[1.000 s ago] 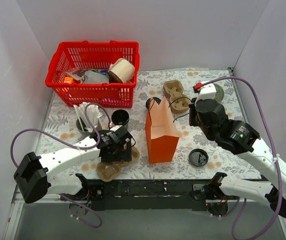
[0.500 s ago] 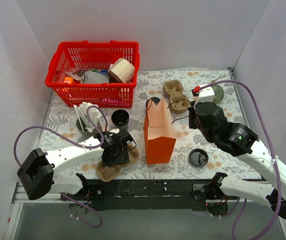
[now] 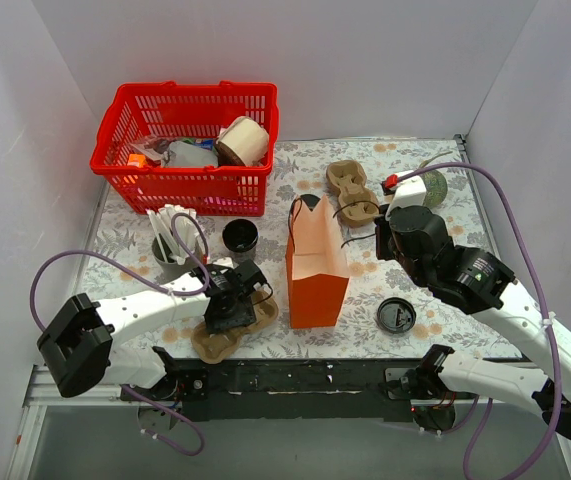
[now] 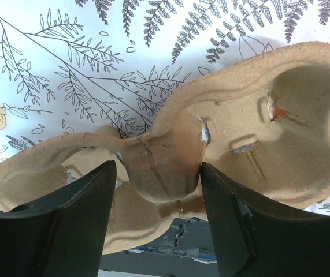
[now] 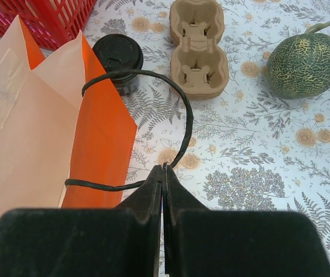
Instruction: Pack the takeout coffee
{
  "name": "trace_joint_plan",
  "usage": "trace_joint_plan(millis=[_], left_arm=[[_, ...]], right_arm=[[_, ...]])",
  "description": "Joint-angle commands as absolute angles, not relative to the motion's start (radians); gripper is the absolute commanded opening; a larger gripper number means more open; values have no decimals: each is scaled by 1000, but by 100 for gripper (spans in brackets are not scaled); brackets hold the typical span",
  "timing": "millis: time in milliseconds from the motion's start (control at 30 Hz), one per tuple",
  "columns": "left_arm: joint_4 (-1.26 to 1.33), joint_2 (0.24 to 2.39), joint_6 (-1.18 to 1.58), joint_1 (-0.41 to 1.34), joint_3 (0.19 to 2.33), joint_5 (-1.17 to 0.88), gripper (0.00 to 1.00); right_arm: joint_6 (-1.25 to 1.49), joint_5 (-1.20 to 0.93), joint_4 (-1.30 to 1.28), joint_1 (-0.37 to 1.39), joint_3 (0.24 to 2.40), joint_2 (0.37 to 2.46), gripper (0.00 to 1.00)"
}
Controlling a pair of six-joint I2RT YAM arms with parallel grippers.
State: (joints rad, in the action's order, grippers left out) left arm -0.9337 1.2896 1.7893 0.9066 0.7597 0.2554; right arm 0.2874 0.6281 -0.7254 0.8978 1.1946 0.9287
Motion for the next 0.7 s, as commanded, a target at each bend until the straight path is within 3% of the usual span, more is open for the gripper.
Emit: trace_joint_plan(millis=[0, 267, 667], left_arm=[[-917, 1279, 1835, 907, 749, 295, 58], [-937, 1227, 1825, 907, 762, 273, 41], [-1034, 1043, 1758, 908, 896, 265, 40]], right_arm=[[281, 612, -689, 897, 1187, 914, 1], [279, 615, -692, 899, 1183, 913, 1], [268, 640, -712, 897, 1200, 930, 1]])
